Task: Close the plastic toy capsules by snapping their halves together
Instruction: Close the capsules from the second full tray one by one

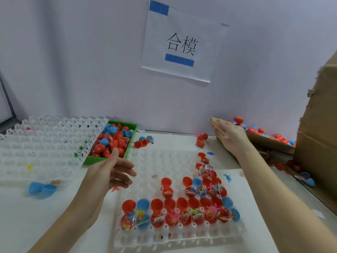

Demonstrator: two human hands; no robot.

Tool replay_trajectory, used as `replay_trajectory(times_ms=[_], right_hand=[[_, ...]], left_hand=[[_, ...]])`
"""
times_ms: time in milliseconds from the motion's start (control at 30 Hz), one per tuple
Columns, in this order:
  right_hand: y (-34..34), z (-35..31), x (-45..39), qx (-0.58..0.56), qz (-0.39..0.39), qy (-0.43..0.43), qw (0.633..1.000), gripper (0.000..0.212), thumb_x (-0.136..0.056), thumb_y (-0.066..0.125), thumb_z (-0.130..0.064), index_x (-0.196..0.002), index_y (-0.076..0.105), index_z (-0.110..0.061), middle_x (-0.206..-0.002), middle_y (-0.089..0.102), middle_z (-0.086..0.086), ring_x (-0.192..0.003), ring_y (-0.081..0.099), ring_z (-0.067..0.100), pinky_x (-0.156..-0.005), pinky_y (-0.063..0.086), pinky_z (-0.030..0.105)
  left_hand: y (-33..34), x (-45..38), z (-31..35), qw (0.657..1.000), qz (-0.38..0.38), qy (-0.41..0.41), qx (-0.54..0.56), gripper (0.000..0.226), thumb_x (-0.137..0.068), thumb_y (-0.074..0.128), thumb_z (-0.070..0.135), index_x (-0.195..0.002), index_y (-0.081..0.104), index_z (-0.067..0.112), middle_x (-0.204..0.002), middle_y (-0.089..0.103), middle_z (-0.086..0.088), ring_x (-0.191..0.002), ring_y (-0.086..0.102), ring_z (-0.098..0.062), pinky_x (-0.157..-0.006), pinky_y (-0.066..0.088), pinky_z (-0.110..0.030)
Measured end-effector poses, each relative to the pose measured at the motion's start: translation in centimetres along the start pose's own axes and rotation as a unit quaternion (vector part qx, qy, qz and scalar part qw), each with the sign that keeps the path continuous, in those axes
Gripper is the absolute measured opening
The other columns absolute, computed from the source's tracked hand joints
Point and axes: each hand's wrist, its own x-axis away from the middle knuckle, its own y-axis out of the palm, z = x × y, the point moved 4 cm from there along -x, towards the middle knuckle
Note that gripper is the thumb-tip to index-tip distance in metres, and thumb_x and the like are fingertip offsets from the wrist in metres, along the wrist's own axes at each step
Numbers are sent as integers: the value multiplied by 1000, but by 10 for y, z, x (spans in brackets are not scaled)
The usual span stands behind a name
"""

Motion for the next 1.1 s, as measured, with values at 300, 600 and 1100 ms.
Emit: replay_trajectory(times_ms=[300, 600, 1100], right_hand=[[0, 63, -11, 649, -75, -73, 753, 23, -99, 66, -15, -121, 74, -11, -119, 72, 12, -91, 64, 16, -93, 58, 30], [7, 48, -18, 673, -58, -96, 731, 21, -97, 69, -16, -113, 77, -6, -100, 74, 10, -81, 65, 18, -75, 55, 28], [91, 87, 141, 430, -143, -93, 887, 11, -94, 67, -26, -85, 73, -27, -77, 72, -12, -73, 67, 3, -51, 43, 6]], left_hand=[[0, 0, -1, 1000, -10, 6, 3, 58, -97, 50, 55, -79, 80, 8, -85, 75, -23, -67, 71, -31, -69, 55, -40], [4, 3, 1, 1000, -22, -8, -10, 53, -97, 54, 50, -78, 78, 7, -83, 75, -20, -66, 70, -27, -63, 56, -33], [29, 22, 0, 951, -98, 145, -255, 33, -80, 90, 21, -99, 66, 33, -104, 69, 15, -98, 71, -5, -82, 58, -18]])
